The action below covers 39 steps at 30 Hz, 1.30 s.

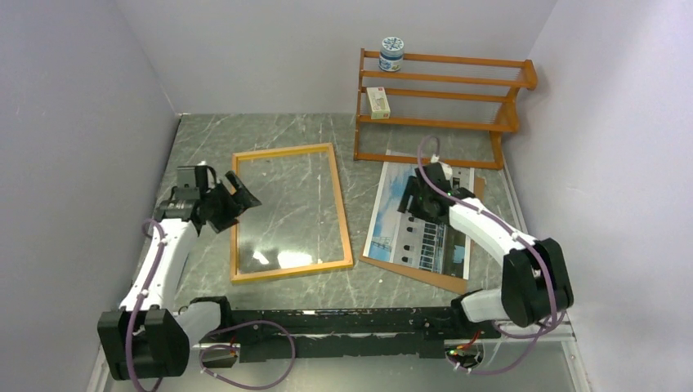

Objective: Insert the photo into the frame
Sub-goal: Place the photo frame item in the photo frame, then pick up the photo at the center of the board.

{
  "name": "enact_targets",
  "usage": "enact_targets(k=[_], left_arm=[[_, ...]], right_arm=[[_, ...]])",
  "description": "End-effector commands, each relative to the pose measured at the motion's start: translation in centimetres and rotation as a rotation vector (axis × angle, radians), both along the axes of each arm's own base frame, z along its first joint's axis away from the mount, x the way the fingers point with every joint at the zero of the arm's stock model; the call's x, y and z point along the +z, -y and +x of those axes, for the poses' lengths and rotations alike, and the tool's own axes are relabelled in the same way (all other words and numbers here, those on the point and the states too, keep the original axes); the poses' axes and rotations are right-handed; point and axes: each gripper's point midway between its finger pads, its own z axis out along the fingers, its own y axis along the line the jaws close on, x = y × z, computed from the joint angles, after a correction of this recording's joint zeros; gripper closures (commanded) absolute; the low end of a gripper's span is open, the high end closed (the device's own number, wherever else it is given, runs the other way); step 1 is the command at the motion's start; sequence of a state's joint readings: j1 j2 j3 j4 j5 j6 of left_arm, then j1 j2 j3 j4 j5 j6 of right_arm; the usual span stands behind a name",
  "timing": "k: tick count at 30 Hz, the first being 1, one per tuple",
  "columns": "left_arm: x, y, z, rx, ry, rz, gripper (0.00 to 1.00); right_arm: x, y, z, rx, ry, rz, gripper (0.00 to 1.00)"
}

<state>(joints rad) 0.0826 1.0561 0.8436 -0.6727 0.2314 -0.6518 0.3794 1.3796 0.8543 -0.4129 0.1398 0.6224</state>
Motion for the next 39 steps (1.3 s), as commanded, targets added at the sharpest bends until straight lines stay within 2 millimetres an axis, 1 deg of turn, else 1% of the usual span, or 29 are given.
enact_targets(k=[1,3,5,7,8,9,11,13,15,17,20,23,26,29,32,39], left_arm=[[1.8,6.9,0.9,-0.24,0.077,-0.116,0.1],[1.9,10.4,0.8,-0.336,0.082,-0.14,0.11],[1.8,13.8,0.8,-0.413,0.077,-0.163,0.12],[1.5,16.7,0.6,-0.448,0.043,-0.168,0.14],[1.8,18.3,0.6,-0.459,0.036,-0.164,0.14],[1.9,20.3,-0.1,-0.494,0.029,-0.163,0.14],[2.1,23.1,-0.5,-0.523,0.028,-0.152,0.13],[2.1,25.6,-0.7,-0.548,0.039,-0.158,0.13],[1.4,27.5,-0.8,-0.563,0.03,-0.176,0.14],[-0.1,29.2,-1.0,-0.576,-0.004,-0.184,0.15],[-1.4,31.7,-1.4,-0.596,-0.045,-0.189,0.16],[-2.9,33.6,-2.0,-0.606,-0.084,-0.156,0.16],[-4.6,34.8,-2.3,-0.604,-0.114,-0.102,0.17],[-5.9,35.3,-2.4,-0.596,-0.145,-0.092,0.2],[-6.3,36.1,-2.8,-0.618,-0.157,-0.116,0.22],[-7.8,36.3,-3.7,-0.622,-0.213,-0.066,0.24]], right_arm=[[-1.4,5.4,-3.4,-0.153,-0.088,-0.134,0.25],[-2.1,6.6,-4.5,-0.189,-0.127,-0.154,0.2],[-2.9,7.1,-5.6,-0.211,-0.169,-0.159,0.19],[-3.7,7.3,-6.6,-0.223,-0.202,-0.15,0.19],[-4.2,7.4,-7.1,-0.233,-0.213,-0.143,0.19],[-4.6,7.3,-7.4,-0.236,-0.21,-0.132,0.2],[-5.1,7.1,-7.8,-0.246,-0.205,-0.103,0.2],[-5.7,6.9,-8.3,-0.247,-0.218,-0.08,0.21],[-6.3,6.6,-8.6,-0.244,-0.235,-0.062,0.22],[-6.8,6.3,-8.9,-0.24,-0.251,-0.041,0.23],[-7.5,6.1,-9.4,-0.243,-0.27,-0.014,0.23],[-8.0,6.3,-9.8,-0.259,-0.277,0.006,0.24],[-8.4,6.6,-10.2,-0.266,-0.288,0.016,0.24],[-8.7,6.8,-10.5,-0.271,-0.292,0.022,0.25],[-8.7,6.7,-10.4,-0.272,-0.29,0.043,0.25],[-9.0,6.6,-10.4,-0.261,-0.302,0.058,0.26]])
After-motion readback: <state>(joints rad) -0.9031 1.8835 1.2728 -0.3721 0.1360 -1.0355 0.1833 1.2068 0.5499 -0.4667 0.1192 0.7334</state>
